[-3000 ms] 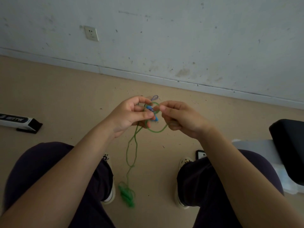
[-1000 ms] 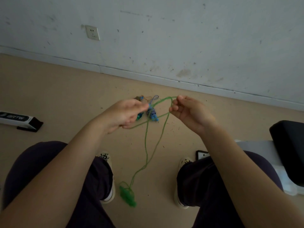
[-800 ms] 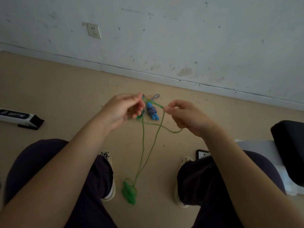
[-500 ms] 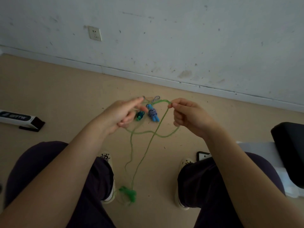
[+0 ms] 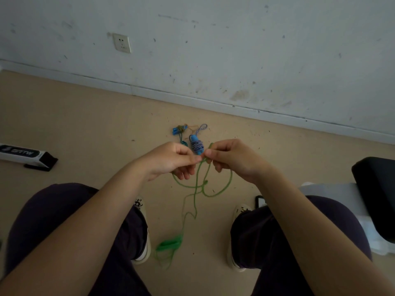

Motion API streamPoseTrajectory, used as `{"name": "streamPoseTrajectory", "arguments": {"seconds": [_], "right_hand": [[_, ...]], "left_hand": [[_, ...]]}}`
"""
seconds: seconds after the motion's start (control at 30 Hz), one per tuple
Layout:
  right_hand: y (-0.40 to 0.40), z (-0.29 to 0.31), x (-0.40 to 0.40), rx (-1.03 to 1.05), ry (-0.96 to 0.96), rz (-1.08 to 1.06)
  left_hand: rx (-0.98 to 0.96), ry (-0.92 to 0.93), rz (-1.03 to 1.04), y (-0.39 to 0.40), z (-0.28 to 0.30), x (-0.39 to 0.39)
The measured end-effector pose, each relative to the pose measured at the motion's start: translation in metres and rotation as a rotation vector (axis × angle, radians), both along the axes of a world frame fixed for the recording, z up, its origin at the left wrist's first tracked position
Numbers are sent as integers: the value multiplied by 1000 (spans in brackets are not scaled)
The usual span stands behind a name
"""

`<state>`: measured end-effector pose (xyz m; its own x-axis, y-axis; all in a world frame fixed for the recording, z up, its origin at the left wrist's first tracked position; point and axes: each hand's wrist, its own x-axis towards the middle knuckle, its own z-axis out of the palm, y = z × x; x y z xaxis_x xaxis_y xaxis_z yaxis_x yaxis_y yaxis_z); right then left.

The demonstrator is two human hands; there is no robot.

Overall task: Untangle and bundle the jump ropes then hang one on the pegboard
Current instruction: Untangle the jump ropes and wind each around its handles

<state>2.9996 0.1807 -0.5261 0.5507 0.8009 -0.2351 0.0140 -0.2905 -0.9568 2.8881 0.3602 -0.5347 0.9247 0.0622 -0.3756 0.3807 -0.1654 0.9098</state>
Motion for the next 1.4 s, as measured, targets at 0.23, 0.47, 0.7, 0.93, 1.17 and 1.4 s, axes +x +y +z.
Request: {"name": "streamPoseTrajectory", "arguments": {"seconds": [0.23,0.47,0.7,0.93,1.17,1.4], "right_hand": [[2,0,3,-212,-210,5],[-21,11,31,-18,-230,-327],[-9,6,18,282,198,-141],[5,-2,7,282,382,-11],[-14,5,25,-70,-54,-118],[-25,4,38,83,28,-520]], "left_hand": [[149,-7,-116,6,3,-1],[225,-226,558,37,12,-5],[-89,85,-56,22,6,-4],[49,68,-65,-4,-18,7],[103,-83,92,18,4,1],[131,-211,500,39,7,-5]]}}
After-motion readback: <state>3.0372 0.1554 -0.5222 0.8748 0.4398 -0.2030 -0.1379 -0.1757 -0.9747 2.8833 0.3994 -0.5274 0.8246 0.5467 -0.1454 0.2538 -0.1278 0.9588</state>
